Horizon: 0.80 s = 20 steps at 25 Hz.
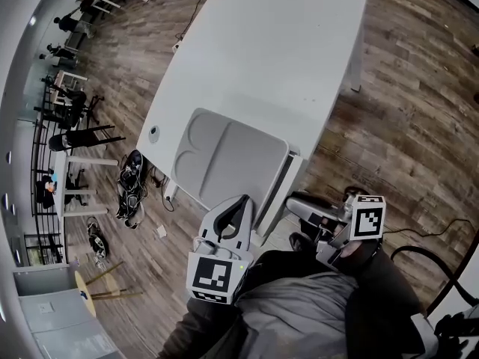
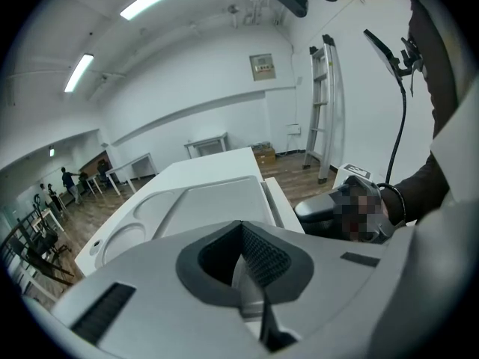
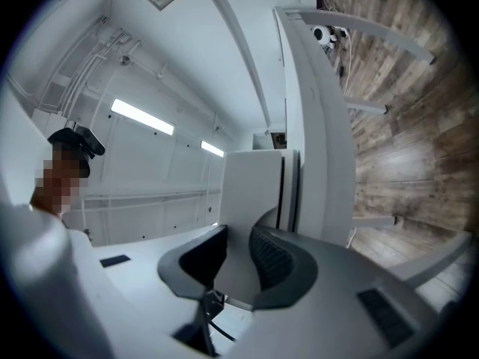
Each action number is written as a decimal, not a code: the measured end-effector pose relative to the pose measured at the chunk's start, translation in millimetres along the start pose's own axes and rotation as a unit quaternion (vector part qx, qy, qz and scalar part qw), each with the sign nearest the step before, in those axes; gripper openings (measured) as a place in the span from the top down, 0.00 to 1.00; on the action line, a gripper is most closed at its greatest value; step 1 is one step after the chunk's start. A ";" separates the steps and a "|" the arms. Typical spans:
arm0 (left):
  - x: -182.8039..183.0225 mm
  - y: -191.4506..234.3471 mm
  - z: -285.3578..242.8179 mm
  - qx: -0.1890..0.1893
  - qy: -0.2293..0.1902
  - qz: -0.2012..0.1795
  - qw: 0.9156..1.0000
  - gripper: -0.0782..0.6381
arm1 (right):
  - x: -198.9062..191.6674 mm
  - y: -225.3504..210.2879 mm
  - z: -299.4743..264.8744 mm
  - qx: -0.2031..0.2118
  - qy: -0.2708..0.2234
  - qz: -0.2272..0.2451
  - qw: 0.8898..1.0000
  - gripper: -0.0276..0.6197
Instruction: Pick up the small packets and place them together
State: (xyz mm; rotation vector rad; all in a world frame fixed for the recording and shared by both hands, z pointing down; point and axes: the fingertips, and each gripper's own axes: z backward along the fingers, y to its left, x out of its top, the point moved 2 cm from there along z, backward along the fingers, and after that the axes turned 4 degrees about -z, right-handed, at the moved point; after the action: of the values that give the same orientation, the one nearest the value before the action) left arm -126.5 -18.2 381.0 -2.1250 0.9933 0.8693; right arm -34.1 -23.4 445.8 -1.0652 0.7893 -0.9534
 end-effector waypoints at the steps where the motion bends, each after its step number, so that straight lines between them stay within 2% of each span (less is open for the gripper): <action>1: -0.4 0.2 -0.7 -0.002 0.004 0.000 1.000 0.91 | 0.1 0.1 -0.4 -0.008 0.002 -0.002 1.000 0.79; 5: -1.5 0.5 -3.1 -0.010 0.013 0.007 1.000 0.91 | -0.6 -0.7 1.4 -0.044 0.013 0.001 0.999 0.78; 7: -0.7 -1.2 -3.1 -0.015 0.012 0.011 1.000 0.91 | -0.6 1.8 3.6 -0.064 0.025 0.008 0.998 0.54; 9: -0.5 -2.2 -3.1 -0.018 0.010 0.015 1.000 0.91 | 4.4 4.4 3.8 -0.077 0.017 0.004 0.997 0.50; 13: -2.0 -7.5 -5.6 -0.028 0.011 0.017 0.999 0.91 | 16.9 4.1 -0.4 -0.095 -0.016 -0.009 0.995 0.49; 18: -3.3 -4.6 -2.4 -0.032 0.015 0.021 0.999 0.91 | 14.5 -1.7 -8.4 -0.130 -0.016 -0.013 0.991 0.49; 20: -3.2 -6.4 -3.1 -0.029 0.013 0.019 0.999 0.91 | 13.7 -4.7 -4.1 -0.136 -0.010 -0.015 0.990 0.58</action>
State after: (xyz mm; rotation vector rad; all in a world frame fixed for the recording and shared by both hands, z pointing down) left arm -121.9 -16.0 387.0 -2.1783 1.0361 0.9017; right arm -33.5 -38.3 447.9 -1.3244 0.9075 -0.8749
